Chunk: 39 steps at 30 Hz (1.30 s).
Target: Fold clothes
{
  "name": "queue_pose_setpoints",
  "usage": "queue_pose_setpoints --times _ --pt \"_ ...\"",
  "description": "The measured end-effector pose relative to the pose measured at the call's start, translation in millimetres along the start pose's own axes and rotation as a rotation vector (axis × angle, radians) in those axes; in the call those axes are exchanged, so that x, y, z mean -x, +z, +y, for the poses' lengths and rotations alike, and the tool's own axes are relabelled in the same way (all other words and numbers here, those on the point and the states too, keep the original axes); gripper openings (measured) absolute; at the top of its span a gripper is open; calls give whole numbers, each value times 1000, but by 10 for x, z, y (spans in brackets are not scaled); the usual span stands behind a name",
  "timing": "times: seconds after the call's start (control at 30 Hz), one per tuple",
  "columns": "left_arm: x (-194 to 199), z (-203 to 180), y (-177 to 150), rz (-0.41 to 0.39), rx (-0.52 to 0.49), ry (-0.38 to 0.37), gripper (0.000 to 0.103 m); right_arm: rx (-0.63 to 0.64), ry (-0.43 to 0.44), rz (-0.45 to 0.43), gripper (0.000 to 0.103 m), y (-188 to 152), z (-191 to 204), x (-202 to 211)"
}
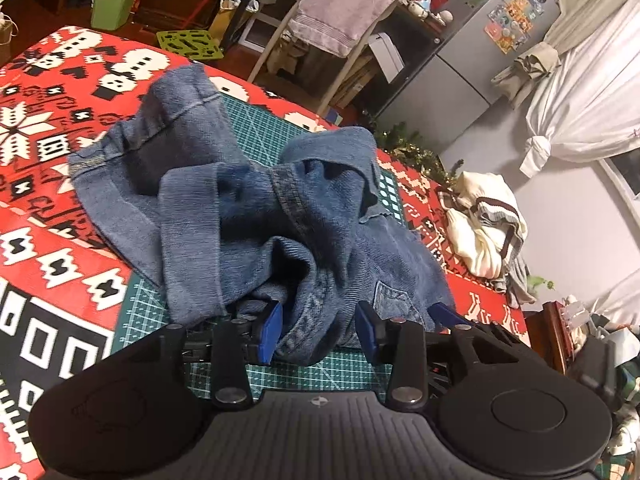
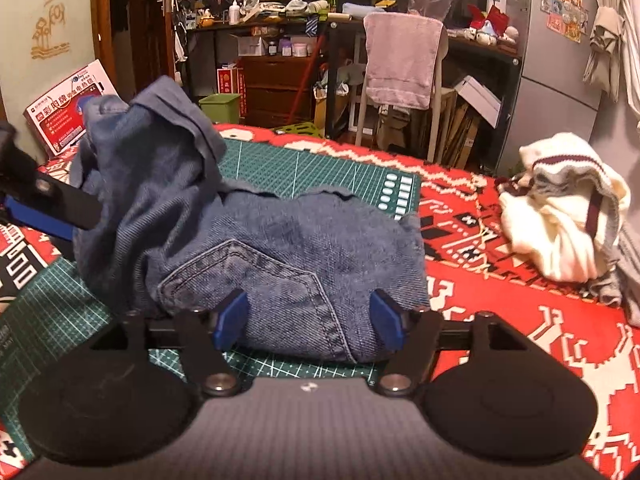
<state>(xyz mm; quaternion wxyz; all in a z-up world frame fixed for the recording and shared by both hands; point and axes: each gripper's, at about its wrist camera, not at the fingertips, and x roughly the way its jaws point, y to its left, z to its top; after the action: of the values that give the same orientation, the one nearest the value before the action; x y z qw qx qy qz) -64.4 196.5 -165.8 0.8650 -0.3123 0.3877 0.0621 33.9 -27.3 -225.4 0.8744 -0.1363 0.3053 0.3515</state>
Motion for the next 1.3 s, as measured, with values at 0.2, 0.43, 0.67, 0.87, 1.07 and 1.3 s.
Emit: queue_pose_setpoints --times 0.2,0.43,0.67,0.87,1.07,1.3 --pt "118 54 -38 -10 -22 29 40 49 2 -33 88 -133 70 -90" --pt "175 145 -63 -5 -15 50 40 17 -14 -27 103 -160 29 -148" --pt "180 202 -97 -2 0 54 40 8 -18 -25 103 -165 25 -173" --pt "182 208 -65 -3 -3 53 40 2 -14 -25 103 -161 -24 -184" --pt "204 189 -20 -14 -8 59 40 3 -14 -25 103 -166 -17 -177" --pt "259 36 124 -44 -88 67 40 4 -14 -25 103 -171 -11 -169"
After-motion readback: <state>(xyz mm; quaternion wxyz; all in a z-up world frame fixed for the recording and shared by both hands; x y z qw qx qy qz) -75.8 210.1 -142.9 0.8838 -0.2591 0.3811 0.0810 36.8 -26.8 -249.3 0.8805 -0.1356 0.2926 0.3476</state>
